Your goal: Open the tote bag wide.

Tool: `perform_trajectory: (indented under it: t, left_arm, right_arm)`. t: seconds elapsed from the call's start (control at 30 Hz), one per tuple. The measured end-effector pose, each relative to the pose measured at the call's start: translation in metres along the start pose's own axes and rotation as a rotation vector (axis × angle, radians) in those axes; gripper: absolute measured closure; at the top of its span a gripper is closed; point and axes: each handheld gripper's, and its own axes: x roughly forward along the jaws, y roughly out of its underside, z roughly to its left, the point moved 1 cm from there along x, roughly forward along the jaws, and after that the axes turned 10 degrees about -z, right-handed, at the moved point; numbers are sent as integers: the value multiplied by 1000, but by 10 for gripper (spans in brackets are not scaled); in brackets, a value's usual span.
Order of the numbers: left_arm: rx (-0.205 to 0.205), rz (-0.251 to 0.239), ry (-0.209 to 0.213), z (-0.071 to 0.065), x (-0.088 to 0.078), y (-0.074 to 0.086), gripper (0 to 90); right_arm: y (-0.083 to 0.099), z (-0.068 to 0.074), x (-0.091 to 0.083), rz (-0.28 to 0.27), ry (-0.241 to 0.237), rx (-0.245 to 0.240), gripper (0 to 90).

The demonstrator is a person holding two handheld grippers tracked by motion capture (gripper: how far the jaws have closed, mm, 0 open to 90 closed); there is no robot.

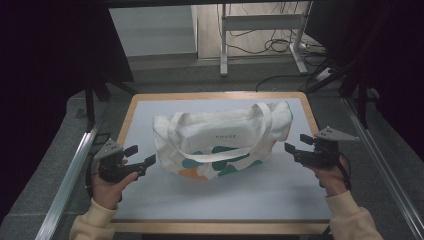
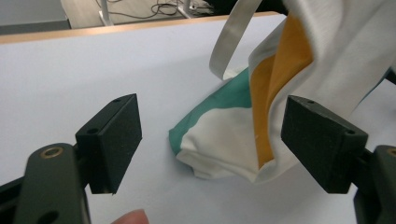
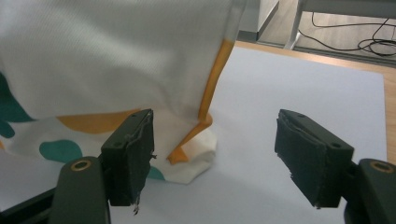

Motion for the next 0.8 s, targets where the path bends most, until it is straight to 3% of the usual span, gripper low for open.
perform_trajectory:
  t: [0.3,0.43,0.53,0.6,0.67,0.73,0.8]
  left_arm:
    - [20,-24,32,-10,0,-13,192]
    - [49,-16,48,-19,11,-17,207]
    - [74,-5,54,-24,21,-19,281]
    - [82,5,75,-26,29,-20,401]
    - [81,8,85,-26,31,-20,439]
    - [83,11,114,-28,35,-20,568]
    - [85,12,122,-28,36,-20,635]
  right_arm:
    - [-14,-2,6,-10,-18,-6,270]
    - [-17,-5,12,-6,-30,8,270]
    - [-20,-4,19,-4,-40,9,270]
    - [-22,-5,23,-2,-43,7,270]
    - [-22,-5,25,-2,-46,10,270]
    - [-23,-7,29,3,-49,8,278]
    - [-23,-7,30,3,-51,6,283]
